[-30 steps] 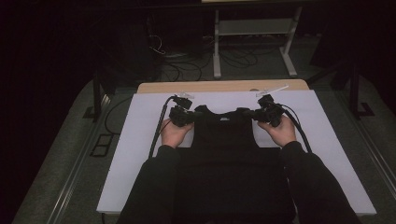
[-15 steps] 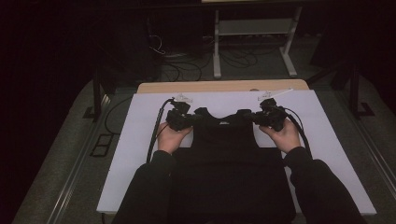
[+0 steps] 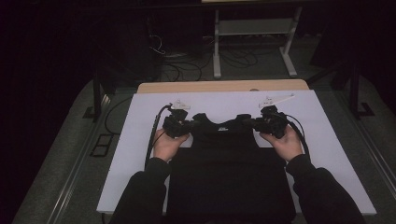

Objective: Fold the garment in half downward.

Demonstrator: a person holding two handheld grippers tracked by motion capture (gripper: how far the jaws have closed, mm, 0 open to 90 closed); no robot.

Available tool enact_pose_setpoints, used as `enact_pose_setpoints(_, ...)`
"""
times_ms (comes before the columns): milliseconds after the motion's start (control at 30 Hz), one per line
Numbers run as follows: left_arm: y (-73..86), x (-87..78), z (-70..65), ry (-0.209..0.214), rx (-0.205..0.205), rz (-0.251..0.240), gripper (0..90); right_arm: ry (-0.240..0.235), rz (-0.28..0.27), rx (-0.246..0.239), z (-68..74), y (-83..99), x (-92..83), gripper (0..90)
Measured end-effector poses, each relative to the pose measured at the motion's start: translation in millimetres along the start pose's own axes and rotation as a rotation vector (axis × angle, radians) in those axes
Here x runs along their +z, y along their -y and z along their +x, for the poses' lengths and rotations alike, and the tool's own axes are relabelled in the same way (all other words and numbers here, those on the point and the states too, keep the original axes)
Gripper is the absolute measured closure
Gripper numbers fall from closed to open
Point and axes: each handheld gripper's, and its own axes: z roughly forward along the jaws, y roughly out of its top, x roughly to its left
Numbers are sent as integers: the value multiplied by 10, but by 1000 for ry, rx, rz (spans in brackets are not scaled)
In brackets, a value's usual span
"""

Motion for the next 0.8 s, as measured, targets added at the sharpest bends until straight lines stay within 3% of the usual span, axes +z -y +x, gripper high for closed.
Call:
enact_pose_setpoints(133, 55, -5, -39, -4, -28, 15, 864, -12, -5, 1, 42, 55, -27, 845)
enact_pose_setpoints(800, 315, -171, -203, 47, -31, -6, 863, -55, 10, -5, 244, 363, -152, 845)
